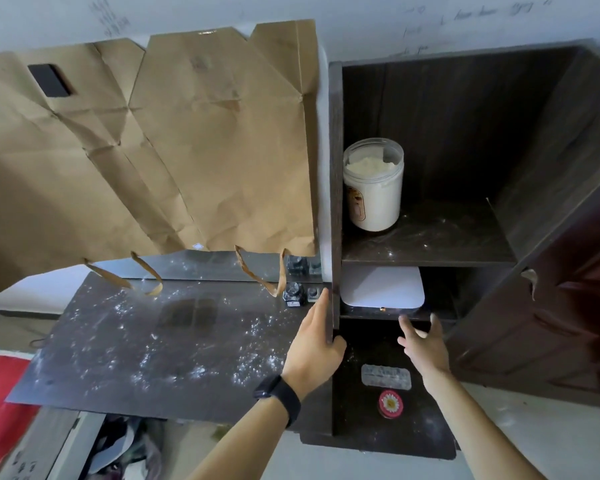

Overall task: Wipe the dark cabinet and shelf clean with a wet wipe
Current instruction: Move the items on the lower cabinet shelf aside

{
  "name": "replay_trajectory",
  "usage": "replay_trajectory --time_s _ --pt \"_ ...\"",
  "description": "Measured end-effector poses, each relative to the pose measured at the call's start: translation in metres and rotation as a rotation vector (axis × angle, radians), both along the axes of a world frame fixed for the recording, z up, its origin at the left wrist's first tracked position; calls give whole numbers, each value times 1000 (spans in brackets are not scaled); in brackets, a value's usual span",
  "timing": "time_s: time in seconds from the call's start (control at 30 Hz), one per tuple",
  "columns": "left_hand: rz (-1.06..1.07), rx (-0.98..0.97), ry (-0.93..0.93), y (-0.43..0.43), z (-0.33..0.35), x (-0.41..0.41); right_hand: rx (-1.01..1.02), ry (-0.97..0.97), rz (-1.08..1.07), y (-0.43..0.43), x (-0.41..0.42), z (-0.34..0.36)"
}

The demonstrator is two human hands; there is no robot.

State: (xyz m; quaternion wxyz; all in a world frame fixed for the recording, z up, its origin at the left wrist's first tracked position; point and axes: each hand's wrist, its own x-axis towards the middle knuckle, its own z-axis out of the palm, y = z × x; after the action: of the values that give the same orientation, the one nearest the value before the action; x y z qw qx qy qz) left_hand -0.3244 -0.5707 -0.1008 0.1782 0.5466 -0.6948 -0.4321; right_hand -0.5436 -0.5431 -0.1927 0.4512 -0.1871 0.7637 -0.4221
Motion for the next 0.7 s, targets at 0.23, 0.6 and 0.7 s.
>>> replay_trajectory --time_s 0.23,0.6,0.7 --pt "-118 76 -314 32 -58 45 15 144 173 95 23 -9" --pt "-179 100 -372 101 -156 -30 317 469 624 144 -17 -92" --pt "-100 174 -376 102 -178 -64 332 560 739 116 -41 -119"
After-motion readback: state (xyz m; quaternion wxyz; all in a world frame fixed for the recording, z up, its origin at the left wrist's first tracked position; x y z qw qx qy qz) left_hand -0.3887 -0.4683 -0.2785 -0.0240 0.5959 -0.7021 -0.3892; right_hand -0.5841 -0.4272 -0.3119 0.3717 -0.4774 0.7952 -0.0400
